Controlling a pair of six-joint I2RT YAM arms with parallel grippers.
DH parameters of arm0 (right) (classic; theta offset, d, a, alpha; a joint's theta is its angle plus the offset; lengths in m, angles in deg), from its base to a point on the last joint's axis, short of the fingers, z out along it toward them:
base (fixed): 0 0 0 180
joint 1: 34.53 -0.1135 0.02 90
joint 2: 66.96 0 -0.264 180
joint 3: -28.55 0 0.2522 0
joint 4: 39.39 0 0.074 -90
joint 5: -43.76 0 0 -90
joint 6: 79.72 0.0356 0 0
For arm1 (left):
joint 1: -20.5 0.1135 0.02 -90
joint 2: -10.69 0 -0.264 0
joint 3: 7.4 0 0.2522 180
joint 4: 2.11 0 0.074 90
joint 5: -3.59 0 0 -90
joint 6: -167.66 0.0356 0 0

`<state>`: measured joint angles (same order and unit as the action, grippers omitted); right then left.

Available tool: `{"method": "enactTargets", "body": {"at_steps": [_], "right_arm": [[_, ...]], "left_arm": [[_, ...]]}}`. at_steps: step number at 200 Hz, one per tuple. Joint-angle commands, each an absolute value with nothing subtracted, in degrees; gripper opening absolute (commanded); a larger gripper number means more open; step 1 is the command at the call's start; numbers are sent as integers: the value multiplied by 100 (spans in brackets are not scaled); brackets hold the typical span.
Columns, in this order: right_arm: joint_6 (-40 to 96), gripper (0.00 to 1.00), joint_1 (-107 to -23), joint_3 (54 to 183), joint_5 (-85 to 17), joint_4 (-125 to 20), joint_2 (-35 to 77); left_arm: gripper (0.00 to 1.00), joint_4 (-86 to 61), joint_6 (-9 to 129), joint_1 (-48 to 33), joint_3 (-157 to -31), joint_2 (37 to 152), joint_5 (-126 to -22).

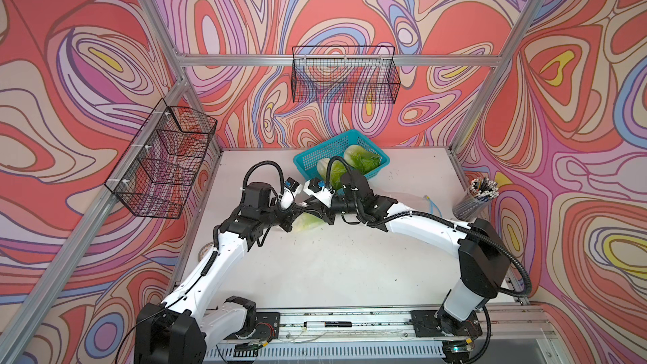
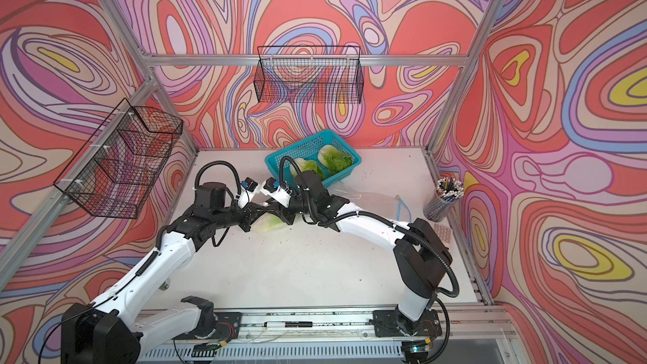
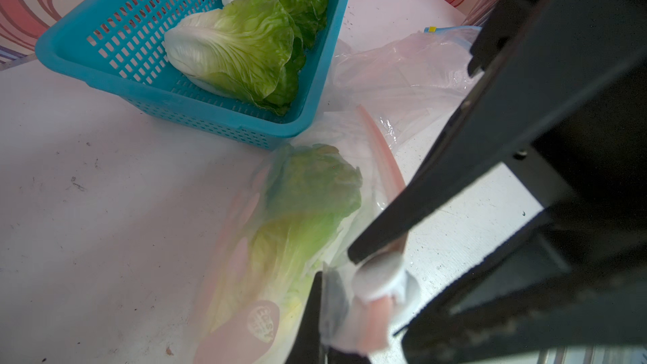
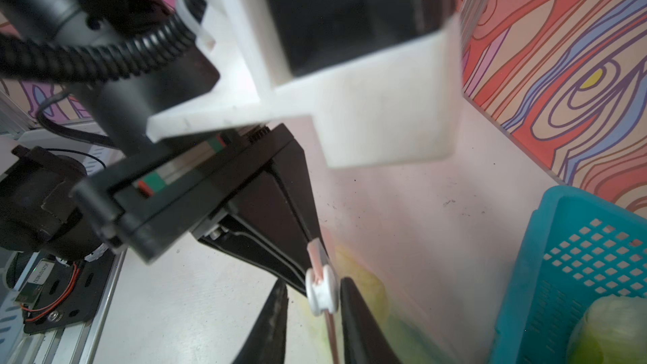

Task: Open the zip-top bag and take out the chinese cabbages
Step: Unzip the zipper on the zipper food storage bag.

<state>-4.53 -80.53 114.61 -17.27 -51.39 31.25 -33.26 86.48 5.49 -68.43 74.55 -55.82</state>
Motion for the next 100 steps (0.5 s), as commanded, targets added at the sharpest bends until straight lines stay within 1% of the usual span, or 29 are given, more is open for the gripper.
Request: {"method": "enactTargets", "body": {"at_steps": [1, 25, 69, 100], "right_arm": [[-635, 27, -8084, 11660, -1685, -5270, 3224], [-625, 20, -8085, 11658, -1693, -5229, 3218], [-580, 26, -8085, 11544, -1872, -5022, 3097], [-578, 25, -8078, 11468, -1945, -4922, 2999]], "left_arm": [[0, -3358, 8669, 534, -7050, 7474, -5557], [0, -3365, 8678, 536, -7038, 7487, -5565], [0, -3397, 8693, 530, -7034, 7511, -5587], [0, -3392, 8689, 538, -7043, 7503, -5566]]}}
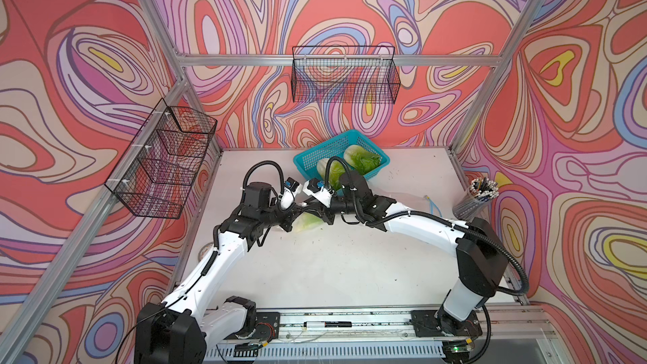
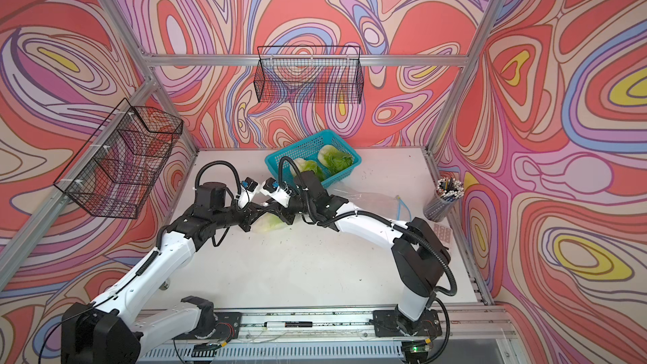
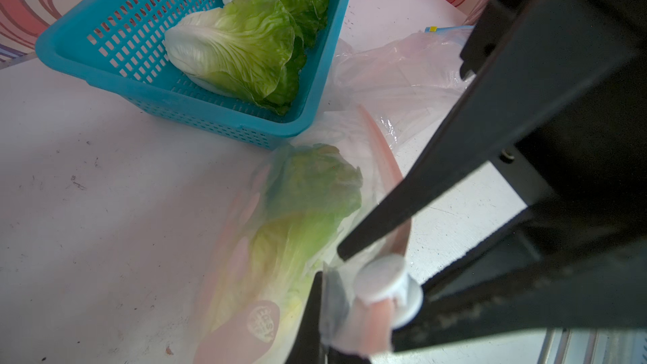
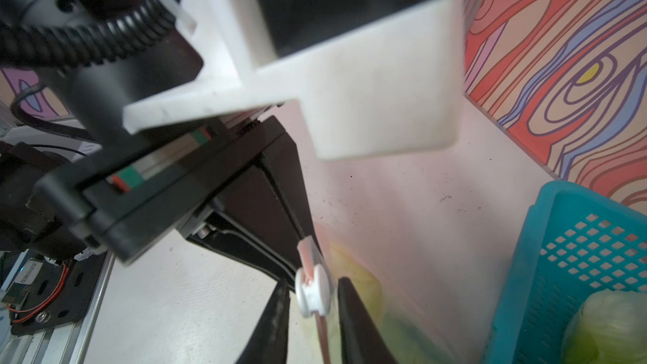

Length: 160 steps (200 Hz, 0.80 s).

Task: Open the zip-top bag and take out the chinese cabbages
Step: Unzip the zipper on the zipper food storage bag.

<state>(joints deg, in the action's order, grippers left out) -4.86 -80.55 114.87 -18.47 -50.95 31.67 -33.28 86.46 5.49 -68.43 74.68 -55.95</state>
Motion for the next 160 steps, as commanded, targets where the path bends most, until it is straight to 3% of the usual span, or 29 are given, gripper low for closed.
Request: {"method": "enactTargets", "body": {"at_steps": [1, 112, 160], "right_arm": [[-575, 25, -8081, 11466, -1949, -4921, 2999], [-788, 7, -8094, 11535, -1983, -5297, 3016], [-1096, 5, -8094, 11492, -2279, -5728, 2990]], "left_arm": [[0, -3395, 8689, 538, -7045, 7507, -5565], [0, -3401, 8646, 544, -7047, 7460, -5687], [0, -2677, 8282, 720, -6720, 7028, -5480]]}}
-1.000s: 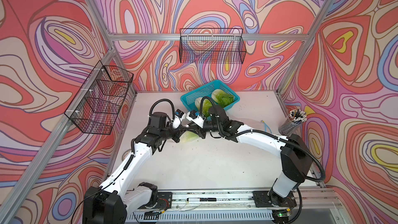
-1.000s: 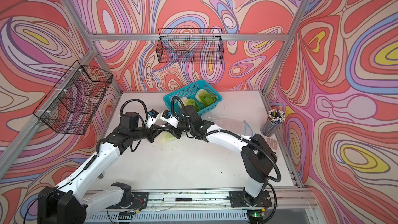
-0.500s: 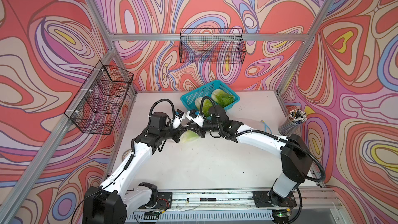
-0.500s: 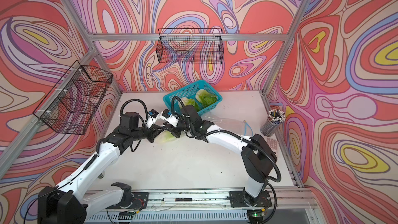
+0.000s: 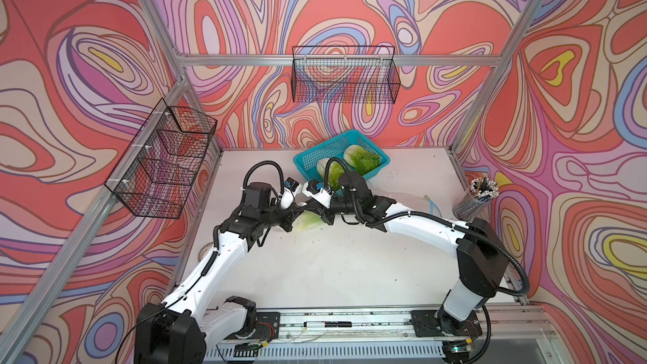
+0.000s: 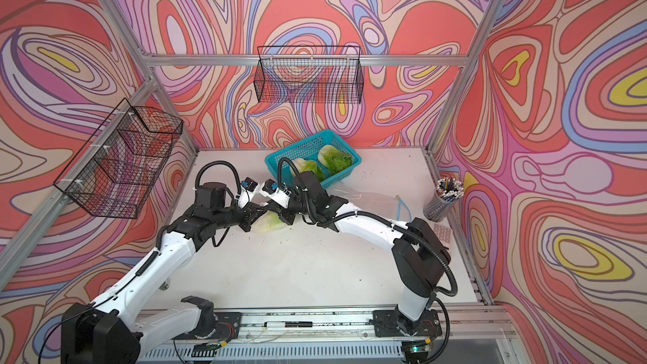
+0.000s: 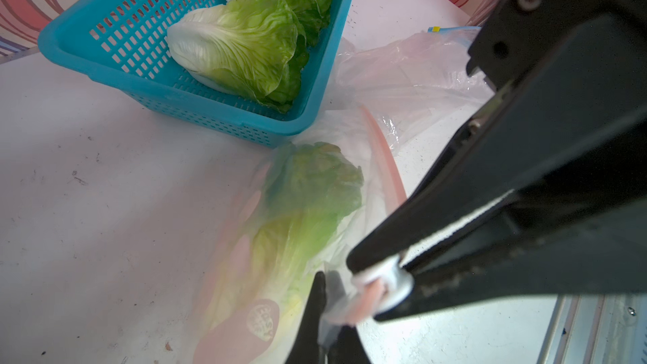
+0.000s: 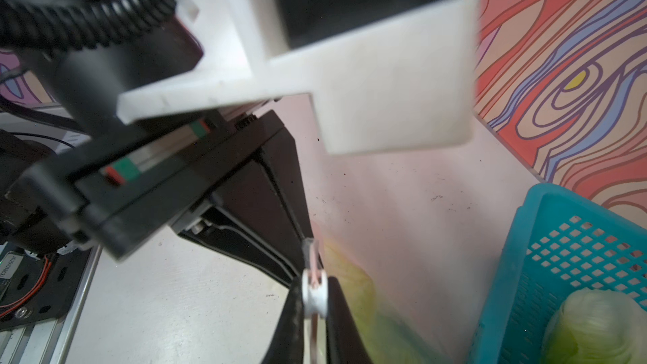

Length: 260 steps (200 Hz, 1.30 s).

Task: Open the zip-top bag and take out the chinese cabbages
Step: Unzip the zipper on the zipper food storage bag.

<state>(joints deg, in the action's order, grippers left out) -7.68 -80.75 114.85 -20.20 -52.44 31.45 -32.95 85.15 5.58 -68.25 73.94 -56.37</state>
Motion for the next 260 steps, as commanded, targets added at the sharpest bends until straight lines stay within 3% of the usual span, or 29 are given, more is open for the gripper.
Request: {"method": "enactTargets", "body": {"at_steps": [1, 35, 78, 112, 142, 175, 260], "right_arm": [[-1102, 5, -8094, 11487, -2283, -5737, 2994], [-1296, 6, -8076, 11425, -2587, -5998, 2972], [-1063, 6, -8041, 11579, -2291, -5825, 2986], [-859, 6, -8037, 11822, -2100, -5698, 3103], [-859, 5, -8032, 12008, -2016, -5795, 3195], [-831, 5, -8037, 12088, -1791, -5820, 3266], [-791, 5, -8032, 12150, -1673, -5816, 3331]], "left_arm": [[0, -2659, 8266, 726, -6712, 7015, -5465], [0, -2012, 7791, 1219, -6373, 6615, -4882], [0, -2462, 7983, 1251, -6493, 6676, -4676], [50, -2769, 8114, 1250, -6600, 6595, -4644], [63, -2990, 8280, 1250, -6626, 6303, -4983], [64, -2761, 8285, 1250, -6585, 6277, -4922], [41, -2433, 8420, 1250, -6932, 7082, -4454]]}}
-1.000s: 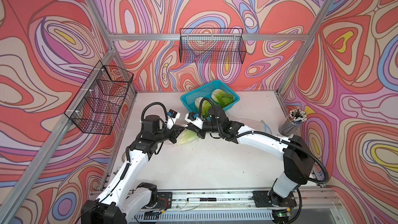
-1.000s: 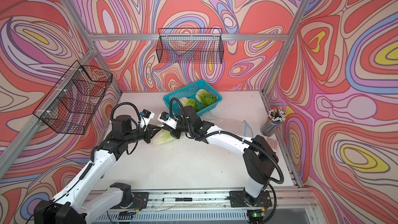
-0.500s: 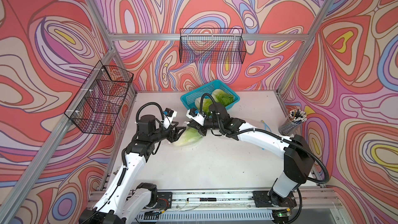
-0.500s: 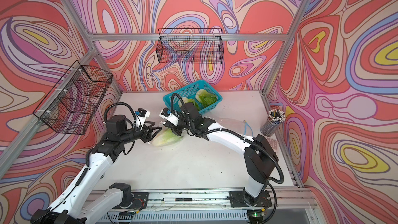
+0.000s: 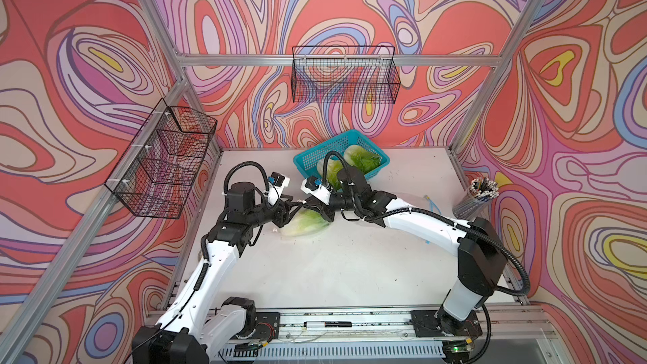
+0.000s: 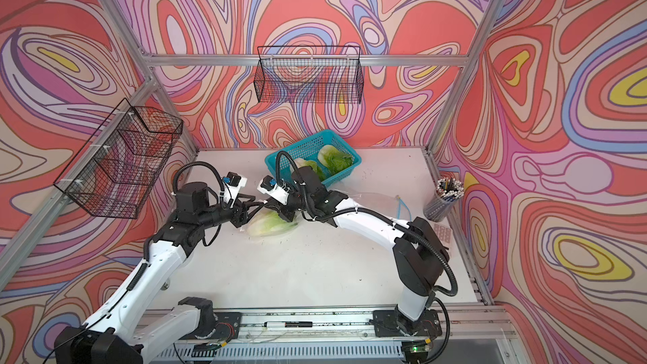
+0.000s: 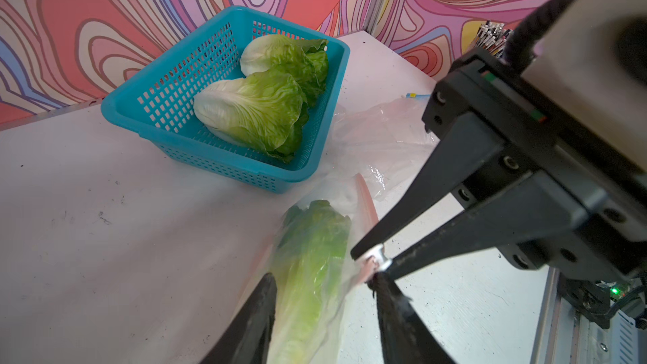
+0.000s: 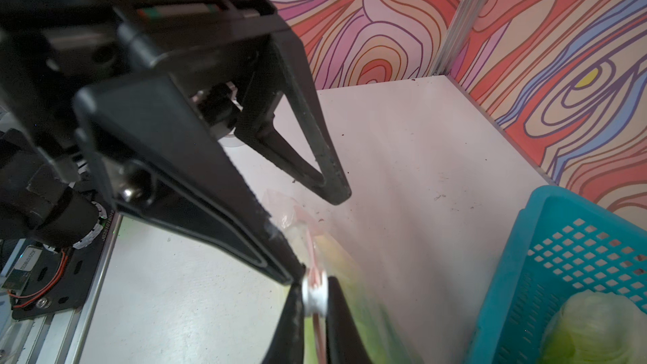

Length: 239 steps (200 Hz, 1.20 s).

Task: Open the zip-top bag and take out the chinese cabbages
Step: Unzip the zipper on the zipper food storage bag.

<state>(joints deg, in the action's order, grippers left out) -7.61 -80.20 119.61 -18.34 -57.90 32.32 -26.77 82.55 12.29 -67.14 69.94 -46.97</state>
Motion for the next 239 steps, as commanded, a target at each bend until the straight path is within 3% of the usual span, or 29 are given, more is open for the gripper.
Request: {"method": "enactTargets", "body": {"at_steps": [1, 33, 66, 114, 239], "right_arm": [[-791, 4, -8032, 12150, -1676, -5816, 3332], [-801, 4, -8032, 12177, -1681, -5833, 3340], [-809, 4, -8032, 12271, -1634, -5901, 3366], [-818, 4, -8032, 12273, -1626, -5916, 3359], [-959, 3, -7845, 12028, -1794, -6241, 3365]], "left_arm": [[40, -2432, 8423, 1250, -6937, 7090, -4451], [28, -2405, 8431, 1250, -6937, 7185, -4321], [22, -2368, 8408, 1250, -6917, 7229, -4240], [0, -2370, 8458, 1249, -6887, 7184, -4185], [0, -1314, 7889, 1394, -6481, 6750, -4611]]}}
